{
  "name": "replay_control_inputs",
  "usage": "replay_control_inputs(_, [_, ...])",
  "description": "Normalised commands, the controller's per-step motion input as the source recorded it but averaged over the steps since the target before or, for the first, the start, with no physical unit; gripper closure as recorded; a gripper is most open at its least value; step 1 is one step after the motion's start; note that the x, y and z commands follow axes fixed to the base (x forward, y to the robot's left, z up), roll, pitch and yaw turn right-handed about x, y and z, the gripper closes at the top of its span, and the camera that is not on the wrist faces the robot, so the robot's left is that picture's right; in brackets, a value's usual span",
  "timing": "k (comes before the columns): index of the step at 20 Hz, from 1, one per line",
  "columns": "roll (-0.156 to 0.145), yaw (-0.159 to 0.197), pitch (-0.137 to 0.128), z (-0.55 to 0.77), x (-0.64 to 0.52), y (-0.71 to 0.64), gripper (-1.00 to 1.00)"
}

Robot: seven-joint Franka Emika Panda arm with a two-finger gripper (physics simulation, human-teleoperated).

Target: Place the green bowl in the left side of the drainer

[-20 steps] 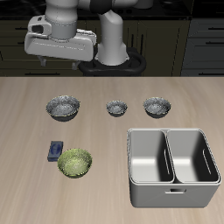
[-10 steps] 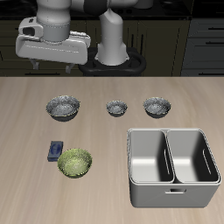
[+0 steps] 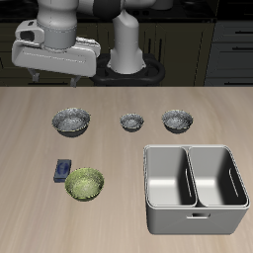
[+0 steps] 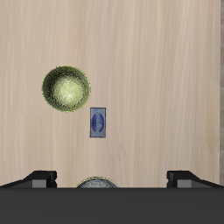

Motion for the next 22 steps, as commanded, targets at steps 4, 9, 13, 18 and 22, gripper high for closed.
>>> replay_control_inputs(4, [0.011, -0.013, -0.026, 0.10, 0.29, 0.03, -1.00])
replay_control_inputs(9, [0.004, -0.010, -0.020, 0.04, 0.29, 0.10, -1.00])
replay_control_inputs(13, [0.016, 0.003, -0.015, 0.00, 0.22, 0.12, -1.00])
replay_control_inputs(18, [-0.018, -0.039, -0.003, 0.00, 0.30, 0.03, -1.00])
replay_control_inputs(22, [0.000, 0.003, -0.005, -0.02, 0.19, 0.11, -1.00])
